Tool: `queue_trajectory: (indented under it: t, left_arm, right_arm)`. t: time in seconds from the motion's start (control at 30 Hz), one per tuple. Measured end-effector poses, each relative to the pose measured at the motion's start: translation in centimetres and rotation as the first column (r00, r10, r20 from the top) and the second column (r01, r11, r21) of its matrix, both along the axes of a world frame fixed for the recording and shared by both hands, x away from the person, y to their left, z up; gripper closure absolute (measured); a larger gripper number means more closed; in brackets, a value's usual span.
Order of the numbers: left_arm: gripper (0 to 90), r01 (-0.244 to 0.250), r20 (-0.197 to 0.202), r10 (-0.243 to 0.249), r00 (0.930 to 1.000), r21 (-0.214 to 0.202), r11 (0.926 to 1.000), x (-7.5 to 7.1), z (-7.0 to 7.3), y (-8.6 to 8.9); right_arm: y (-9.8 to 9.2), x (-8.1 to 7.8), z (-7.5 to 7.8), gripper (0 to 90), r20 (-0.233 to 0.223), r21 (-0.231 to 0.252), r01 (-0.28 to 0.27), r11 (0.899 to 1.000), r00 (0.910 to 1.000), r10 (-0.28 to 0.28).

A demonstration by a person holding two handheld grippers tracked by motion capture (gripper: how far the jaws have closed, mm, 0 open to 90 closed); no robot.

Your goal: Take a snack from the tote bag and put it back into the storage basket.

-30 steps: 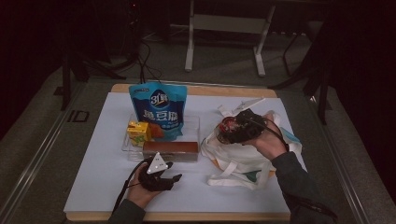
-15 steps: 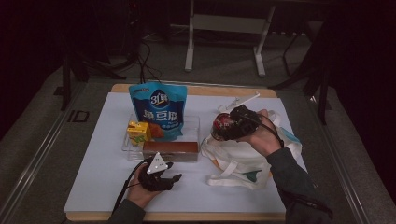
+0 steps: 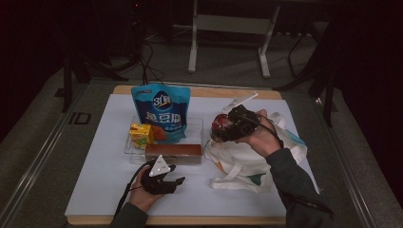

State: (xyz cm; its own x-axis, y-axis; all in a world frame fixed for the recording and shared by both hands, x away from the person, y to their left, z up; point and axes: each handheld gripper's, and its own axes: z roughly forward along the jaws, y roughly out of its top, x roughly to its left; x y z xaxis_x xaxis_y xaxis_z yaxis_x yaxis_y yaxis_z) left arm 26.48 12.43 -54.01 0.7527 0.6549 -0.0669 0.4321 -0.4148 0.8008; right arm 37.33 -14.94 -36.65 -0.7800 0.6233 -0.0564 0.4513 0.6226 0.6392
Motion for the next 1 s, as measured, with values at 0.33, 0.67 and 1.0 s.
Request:
queue_trajectory:
  t: [0.33,0.67,1.0]
  left_arm:
    - [41.5,-0.001,0.0,0.001,1.0,-0.001,1.0,0.0,0.0,0.0]
    - [41.5,0.001,-0.002,-0.001,1.0,0.001,1.0,0.0,0.0,0.0]
    - [41.5,0.0,-0.002,0.0,1.0,0.002,1.0,0.0,0.0,0.0]
  right_arm:
    - [0.9,0.4,0.2,25.5,0.001,0.005,-0.002,1.0,1.0,0.002]
    - [1.7,0.8,0.3,25.5,0.001,0.005,-0.008,1.0,1.0,0.008]
    - [2.6,1.2,0.0,25.5,-0.004,0.013,-0.013,1.0,0.9999,0.013]
